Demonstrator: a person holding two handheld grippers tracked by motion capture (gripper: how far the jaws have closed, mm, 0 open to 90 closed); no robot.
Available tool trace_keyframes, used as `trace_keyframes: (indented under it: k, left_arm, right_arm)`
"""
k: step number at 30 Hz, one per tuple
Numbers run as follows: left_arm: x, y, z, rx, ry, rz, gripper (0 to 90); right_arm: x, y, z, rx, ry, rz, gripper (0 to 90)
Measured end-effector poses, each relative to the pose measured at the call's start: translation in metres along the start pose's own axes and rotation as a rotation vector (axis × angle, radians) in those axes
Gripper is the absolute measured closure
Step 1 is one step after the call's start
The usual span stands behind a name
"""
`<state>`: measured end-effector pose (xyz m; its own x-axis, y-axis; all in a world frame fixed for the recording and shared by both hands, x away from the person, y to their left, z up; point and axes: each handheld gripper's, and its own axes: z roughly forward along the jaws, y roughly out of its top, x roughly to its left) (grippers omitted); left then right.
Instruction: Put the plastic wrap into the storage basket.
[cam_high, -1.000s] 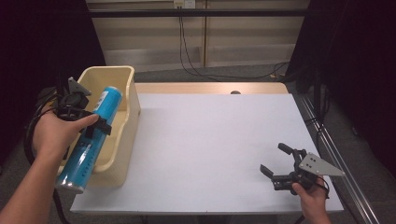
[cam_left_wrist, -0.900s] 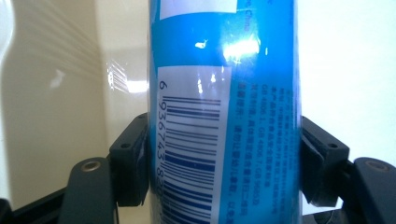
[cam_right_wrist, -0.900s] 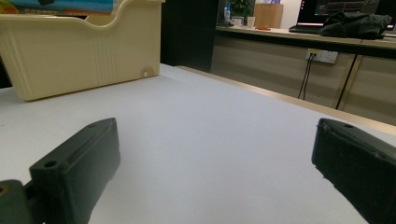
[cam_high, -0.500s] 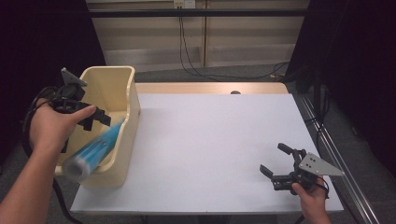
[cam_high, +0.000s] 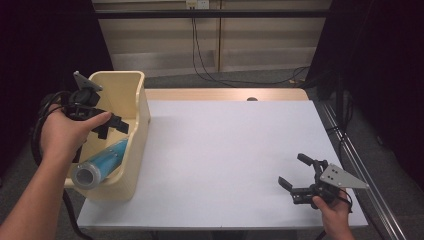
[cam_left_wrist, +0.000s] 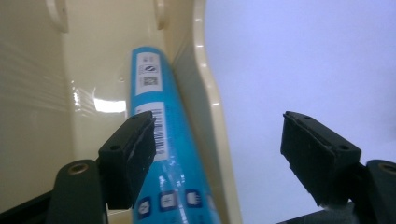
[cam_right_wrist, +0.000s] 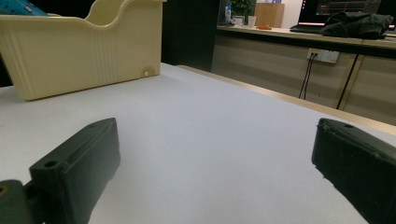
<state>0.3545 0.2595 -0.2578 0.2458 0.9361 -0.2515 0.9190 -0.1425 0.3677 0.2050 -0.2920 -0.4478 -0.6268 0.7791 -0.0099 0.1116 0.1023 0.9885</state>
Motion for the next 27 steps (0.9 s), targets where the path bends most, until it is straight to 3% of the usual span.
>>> trace_keyframes:
  k: [11,16,18,27]
  left_arm:
    - [-0.024,-0.002,-0.001,-0.017,-0.046,0.041,25.2]
    - [-0.036,-0.002,-0.002,-0.016,-0.044,0.069,24.2]
    - [-0.039,-0.001,-0.003,-0.015,-0.065,0.074,24.0]
    - [-0.056,0.000,0.006,-0.007,-0.090,0.101,22.8]
  right_arm:
    - [0.000,0.000,-0.002,-0.005,-0.003,0.003,0.7]
    - [0.000,0.001,-0.002,-0.006,-0.003,0.000,0.7]
    - [0.000,0.001,-0.002,-0.006,-0.003,0.001,0.7]
    - [0.000,0.001,-0.003,-0.005,-0.002,0.001,0.7]
